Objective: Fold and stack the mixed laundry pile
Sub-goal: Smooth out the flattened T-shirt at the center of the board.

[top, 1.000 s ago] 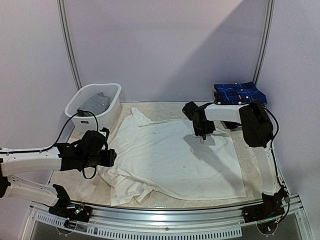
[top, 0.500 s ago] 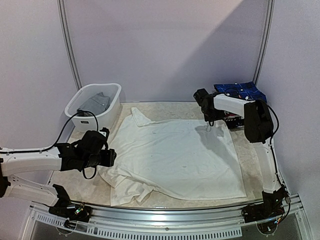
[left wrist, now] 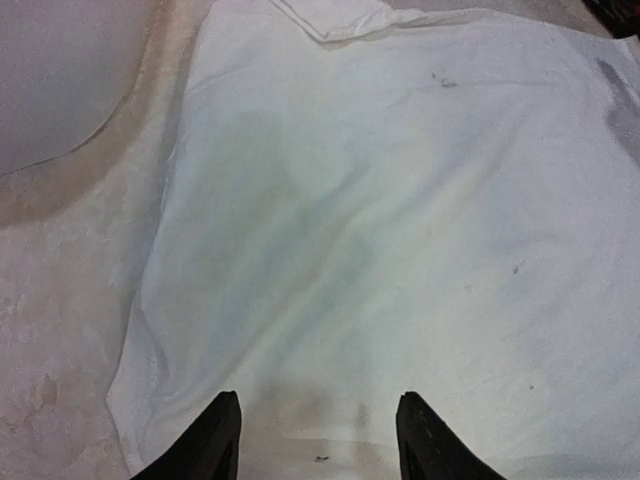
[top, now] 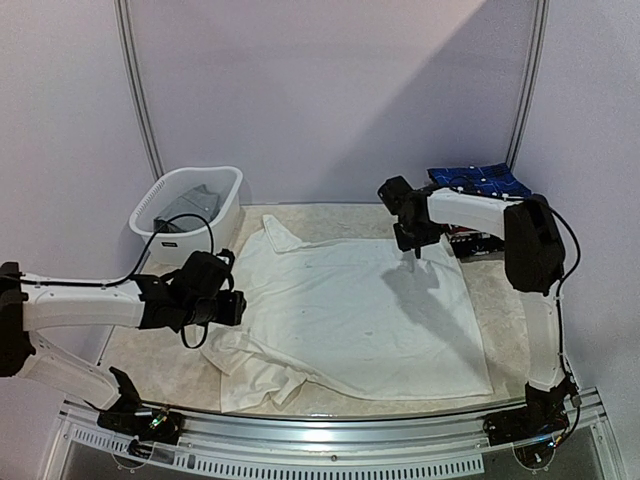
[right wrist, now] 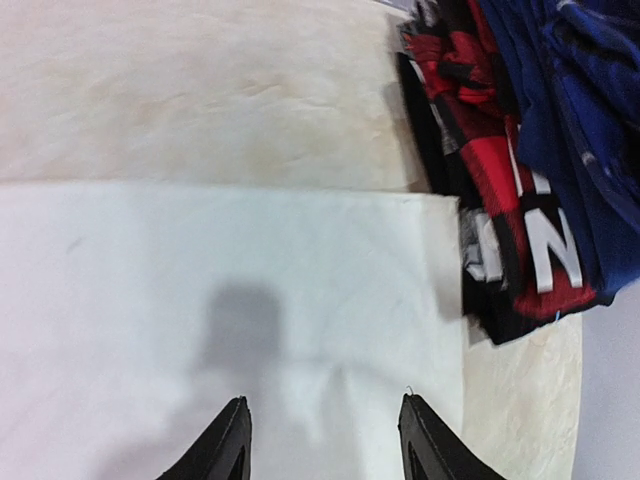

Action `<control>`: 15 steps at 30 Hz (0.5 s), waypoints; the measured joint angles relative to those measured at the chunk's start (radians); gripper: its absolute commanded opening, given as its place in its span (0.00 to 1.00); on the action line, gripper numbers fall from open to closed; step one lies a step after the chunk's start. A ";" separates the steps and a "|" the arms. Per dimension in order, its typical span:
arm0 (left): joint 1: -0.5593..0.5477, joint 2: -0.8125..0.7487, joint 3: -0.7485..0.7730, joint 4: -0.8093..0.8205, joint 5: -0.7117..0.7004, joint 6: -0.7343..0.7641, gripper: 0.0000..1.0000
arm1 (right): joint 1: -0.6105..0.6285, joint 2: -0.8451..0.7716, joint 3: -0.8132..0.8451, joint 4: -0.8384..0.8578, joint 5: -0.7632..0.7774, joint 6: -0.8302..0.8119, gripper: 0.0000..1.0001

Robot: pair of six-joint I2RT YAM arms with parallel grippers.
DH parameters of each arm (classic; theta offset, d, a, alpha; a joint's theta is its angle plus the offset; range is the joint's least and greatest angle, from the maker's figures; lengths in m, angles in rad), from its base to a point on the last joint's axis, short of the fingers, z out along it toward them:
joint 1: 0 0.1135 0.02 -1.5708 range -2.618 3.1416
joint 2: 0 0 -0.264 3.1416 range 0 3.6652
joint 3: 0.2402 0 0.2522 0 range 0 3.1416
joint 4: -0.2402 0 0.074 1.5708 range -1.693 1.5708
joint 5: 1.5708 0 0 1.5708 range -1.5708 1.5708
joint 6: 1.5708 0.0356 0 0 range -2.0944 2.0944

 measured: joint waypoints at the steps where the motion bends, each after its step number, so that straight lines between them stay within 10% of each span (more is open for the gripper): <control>1: 0.000 0.028 0.029 0.011 0.003 0.005 0.52 | 0.020 -0.040 -0.041 0.018 -0.015 0.002 0.52; 15: 0.177 0.551 0.476 0.238 0.247 -0.036 0.46 | 0.180 -0.501 -0.672 0.304 -0.277 0.076 0.52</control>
